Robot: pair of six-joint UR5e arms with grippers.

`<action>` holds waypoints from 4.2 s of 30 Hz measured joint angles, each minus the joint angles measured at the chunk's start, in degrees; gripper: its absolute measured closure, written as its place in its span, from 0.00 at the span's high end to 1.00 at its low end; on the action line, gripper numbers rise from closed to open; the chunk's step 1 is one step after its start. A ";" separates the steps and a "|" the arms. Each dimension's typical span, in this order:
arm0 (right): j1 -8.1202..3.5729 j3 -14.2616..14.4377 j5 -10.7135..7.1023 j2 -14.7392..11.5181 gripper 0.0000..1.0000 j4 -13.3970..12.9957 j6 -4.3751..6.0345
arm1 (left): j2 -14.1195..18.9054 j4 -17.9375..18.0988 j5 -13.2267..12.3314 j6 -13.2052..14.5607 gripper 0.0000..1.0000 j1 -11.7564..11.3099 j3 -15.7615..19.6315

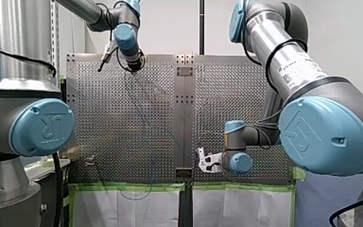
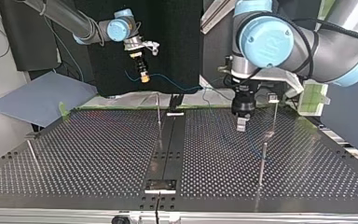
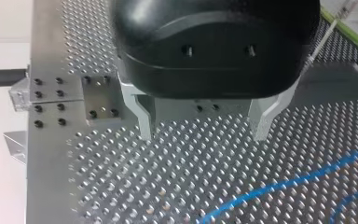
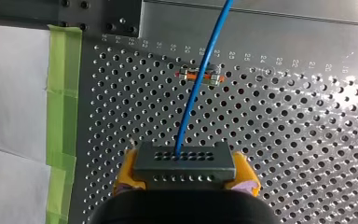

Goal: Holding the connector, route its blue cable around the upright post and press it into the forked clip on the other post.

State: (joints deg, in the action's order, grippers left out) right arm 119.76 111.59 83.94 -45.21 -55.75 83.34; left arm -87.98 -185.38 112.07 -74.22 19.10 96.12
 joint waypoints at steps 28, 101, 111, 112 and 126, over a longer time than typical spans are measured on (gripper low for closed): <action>-0.17 0.00 0.09 -0.01 0.00 0.10 -0.16 | -4.01 16.34 7.84 17.05 1.00 1.21 2.82; 0.09 0.00 0.88 -0.01 0.00 0.31 -0.79 | -16.47 16.06 9.66 20.83 1.00 0.99 -7.08; 0.09 0.00 0.88 0.03 0.00 0.28 -0.79 | -21.83 15.54 9.92 19.59 1.00 2.19 -9.12; 0.08 0.00 0.88 0.04 0.00 0.28 -0.79 | -22.23 15.45 10.01 19.49 1.00 2.29 -9.13; 0.08 0.00 0.88 0.03 0.00 0.43 -0.79 | -28.74 14.22 11.03 16.86 1.00 4.01 -8.51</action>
State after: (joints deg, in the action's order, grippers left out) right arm 119.84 111.59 84.82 -45.18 -55.32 82.55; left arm -116.72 -171.16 123.10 -57.36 23.11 87.61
